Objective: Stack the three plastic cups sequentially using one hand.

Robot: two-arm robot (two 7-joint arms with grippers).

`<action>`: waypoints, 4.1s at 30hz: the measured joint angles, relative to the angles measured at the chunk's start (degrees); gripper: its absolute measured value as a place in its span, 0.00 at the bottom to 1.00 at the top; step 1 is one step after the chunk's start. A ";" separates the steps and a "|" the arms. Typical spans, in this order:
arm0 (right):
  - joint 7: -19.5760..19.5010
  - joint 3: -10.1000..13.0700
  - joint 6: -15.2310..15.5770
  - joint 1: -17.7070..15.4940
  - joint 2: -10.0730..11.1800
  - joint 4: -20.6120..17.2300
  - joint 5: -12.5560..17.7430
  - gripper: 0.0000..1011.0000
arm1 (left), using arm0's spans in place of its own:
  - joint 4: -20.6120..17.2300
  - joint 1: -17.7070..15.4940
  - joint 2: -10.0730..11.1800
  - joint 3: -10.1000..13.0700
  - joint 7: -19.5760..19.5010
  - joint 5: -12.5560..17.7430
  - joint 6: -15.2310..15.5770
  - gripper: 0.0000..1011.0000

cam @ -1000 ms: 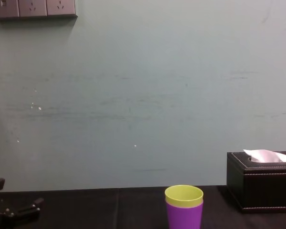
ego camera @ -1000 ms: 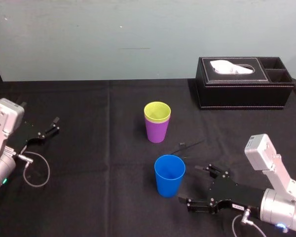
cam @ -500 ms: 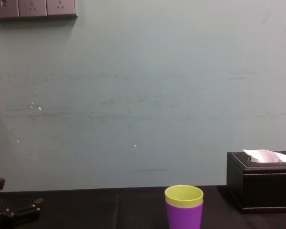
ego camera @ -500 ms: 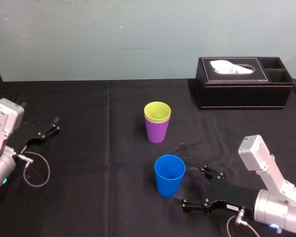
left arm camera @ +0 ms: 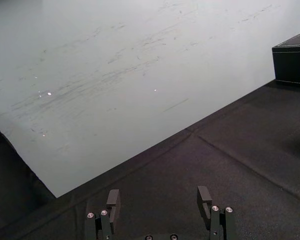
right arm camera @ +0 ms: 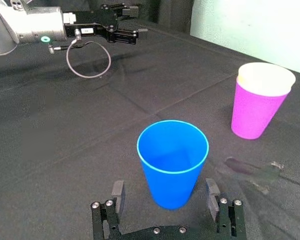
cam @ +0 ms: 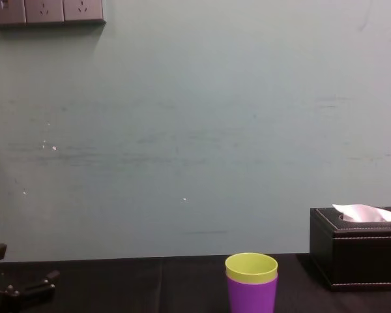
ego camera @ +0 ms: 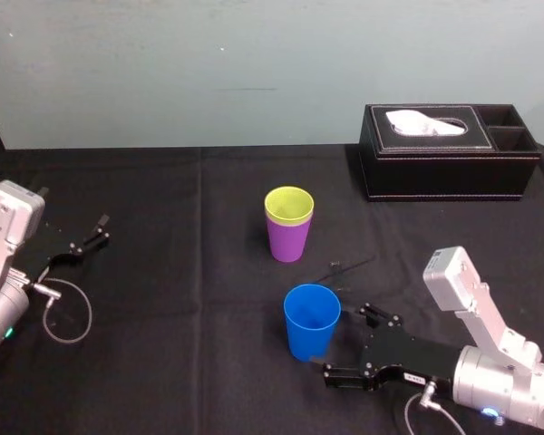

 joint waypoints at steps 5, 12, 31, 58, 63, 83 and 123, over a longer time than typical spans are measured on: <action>0.02 -0.55 0.15 0.93 -0.77 0.49 -0.29 0.99 | 0.00 0.00 0.00 0.00 0.00 0.00 0.00 1.00; 0.02 -1.14 0.33 2.02 -1.69 1.32 -0.52 0.99 | 0.00 0.00 0.00 0.00 0.00 0.00 0.00 1.00; -0.53 -2.17 0.65 4.32 -4.02 3.61 -1.05 0.99 | 0.00 0.00 0.00 0.00 0.00 0.00 0.00 1.00; -0.55 -2.20 0.62 4.39 -4.03 3.60 -1.08 0.72 | 0.00 0.00 0.00 0.00 0.00 0.00 0.00 1.00; -0.55 -2.18 0.60 4.36 -4.01 3.56 -1.04 0.71 | 0.00 0.00 0.00 0.00 0.00 0.00 0.00 1.00; -0.95 -1.25 1.44 3.86 -3.46 1.31 -0.01 0.71 | 0.00 0.00 0.00 0.00 0.00 0.00 0.00 1.00; -4.31 0.44 6.78 16.48 -4.94 -0.84 2.95 0.71 | 0.00 0.00 0.00 0.00 0.00 0.00 0.00 1.00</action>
